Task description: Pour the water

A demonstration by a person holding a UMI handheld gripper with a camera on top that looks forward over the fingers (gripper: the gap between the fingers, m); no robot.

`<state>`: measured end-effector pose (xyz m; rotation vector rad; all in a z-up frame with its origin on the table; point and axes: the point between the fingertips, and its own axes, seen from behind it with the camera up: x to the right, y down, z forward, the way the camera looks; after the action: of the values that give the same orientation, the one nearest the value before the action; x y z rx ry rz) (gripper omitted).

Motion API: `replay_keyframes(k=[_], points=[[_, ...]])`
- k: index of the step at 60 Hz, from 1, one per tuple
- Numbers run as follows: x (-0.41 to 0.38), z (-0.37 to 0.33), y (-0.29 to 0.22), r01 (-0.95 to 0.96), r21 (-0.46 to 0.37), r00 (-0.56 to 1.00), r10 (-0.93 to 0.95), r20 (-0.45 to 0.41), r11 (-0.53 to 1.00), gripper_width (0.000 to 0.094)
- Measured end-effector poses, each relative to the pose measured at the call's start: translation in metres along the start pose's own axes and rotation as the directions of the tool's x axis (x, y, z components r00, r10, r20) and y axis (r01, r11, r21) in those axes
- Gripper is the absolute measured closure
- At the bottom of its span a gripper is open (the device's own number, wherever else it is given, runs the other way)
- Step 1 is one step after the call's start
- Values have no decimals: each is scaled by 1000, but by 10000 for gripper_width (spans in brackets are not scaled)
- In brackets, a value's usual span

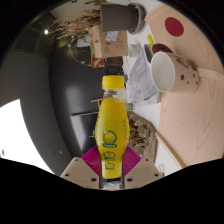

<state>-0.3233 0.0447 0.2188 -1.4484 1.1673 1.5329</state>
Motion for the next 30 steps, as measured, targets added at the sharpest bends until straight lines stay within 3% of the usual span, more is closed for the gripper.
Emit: replay_keyframes(k=[12,24,30], points=[[15,9,-25,-292,-23,955,293,49,956,697],[26,10,-25,-288,-51,957,289,8,956,697],[22,6,-20,-181,-75,983,180,-30,981,697]])
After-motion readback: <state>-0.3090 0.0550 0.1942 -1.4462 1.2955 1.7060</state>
